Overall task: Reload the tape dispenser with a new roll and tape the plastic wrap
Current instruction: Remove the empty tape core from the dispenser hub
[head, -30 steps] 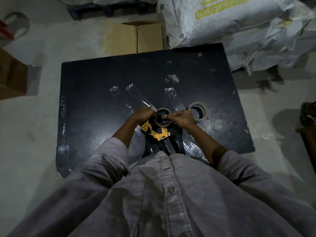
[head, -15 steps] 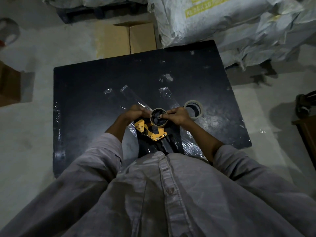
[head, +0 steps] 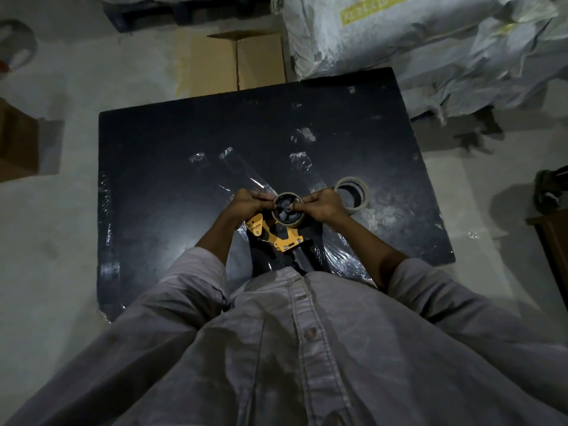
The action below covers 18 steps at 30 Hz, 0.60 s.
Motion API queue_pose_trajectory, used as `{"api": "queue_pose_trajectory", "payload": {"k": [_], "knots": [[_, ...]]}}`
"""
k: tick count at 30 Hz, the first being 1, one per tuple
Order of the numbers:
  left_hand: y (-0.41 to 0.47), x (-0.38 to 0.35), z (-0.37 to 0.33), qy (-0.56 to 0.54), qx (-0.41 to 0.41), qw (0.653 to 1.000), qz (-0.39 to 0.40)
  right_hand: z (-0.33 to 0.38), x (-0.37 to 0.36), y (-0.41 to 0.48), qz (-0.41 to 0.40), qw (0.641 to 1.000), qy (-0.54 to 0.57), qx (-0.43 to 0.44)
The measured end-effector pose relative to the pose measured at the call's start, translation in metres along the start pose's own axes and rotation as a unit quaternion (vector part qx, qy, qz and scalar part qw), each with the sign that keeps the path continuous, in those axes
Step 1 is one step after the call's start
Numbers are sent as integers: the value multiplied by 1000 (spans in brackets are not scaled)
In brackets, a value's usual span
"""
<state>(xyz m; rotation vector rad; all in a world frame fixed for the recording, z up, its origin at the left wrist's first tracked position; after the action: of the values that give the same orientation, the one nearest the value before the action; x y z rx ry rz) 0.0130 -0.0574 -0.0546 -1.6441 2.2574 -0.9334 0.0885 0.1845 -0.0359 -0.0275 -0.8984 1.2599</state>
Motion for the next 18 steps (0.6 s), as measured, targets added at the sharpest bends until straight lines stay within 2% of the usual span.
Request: {"api": "queue_pose_trajectory", "payload": {"k": [18], "knots": [[1, 2, 6, 13, 4, 1000, 0, -7, -5, 3, -3, 1000, 20, -13]]}}
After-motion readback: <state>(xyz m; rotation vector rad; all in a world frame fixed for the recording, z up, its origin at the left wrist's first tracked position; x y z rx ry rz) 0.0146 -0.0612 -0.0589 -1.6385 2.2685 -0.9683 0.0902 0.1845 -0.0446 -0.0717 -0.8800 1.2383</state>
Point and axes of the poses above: each hand's wrist, its own y-axis towards the middle knuckle, its own x-axis out of the back of the hand, z = x × y, the point moved 2 cm from there along y, towards the middle knuckle, and after that the axes turned 10 degrees about -z, right-handed, at the moved point
